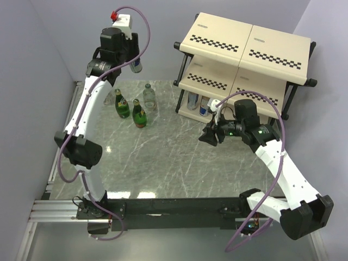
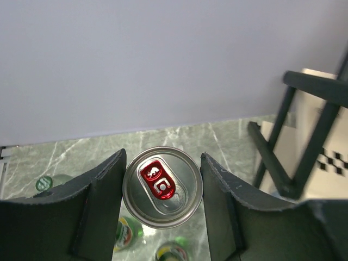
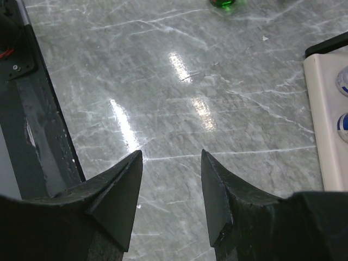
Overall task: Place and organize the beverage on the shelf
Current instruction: Place the drink at the center of the board.
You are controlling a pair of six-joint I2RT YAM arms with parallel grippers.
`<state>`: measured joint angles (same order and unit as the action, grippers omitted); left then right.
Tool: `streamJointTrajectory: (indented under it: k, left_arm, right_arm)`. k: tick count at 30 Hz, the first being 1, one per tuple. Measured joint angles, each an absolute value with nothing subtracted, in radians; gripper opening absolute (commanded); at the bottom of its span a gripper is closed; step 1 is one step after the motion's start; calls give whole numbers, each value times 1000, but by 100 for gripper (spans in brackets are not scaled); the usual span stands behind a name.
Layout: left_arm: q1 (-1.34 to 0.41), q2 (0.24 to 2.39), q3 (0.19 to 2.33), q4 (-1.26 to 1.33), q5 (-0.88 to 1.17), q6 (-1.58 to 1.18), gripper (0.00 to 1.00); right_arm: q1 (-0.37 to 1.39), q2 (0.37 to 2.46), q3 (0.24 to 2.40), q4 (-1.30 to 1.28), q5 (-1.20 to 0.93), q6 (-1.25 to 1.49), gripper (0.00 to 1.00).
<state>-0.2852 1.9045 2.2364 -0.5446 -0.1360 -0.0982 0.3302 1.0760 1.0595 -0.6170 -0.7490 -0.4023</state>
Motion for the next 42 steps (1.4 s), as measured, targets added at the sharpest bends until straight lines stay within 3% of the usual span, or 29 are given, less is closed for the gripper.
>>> streamJointTrajectory:
  k: [12, 23, 29, 42]
  left_arm:
    - [-391, 1589, 1887, -538, -64, -152, 0]
    - [-487, 1343, 1470, -405, 148, -231, 0]
    - [-602, 1336, 1295, -299, 224, -249, 0]
    - [-872, 1509, 1175, -158, 86, -208, 0]
  right_arm:
    - [282, 1018, 1060, -617, -761, -410, 56]
    - [206, 984, 1058, -636, -859, -467, 61]
    - [203, 956, 997, -628, -911, -533, 70]
    - [202, 953, 931, -584, -951, -556, 70]
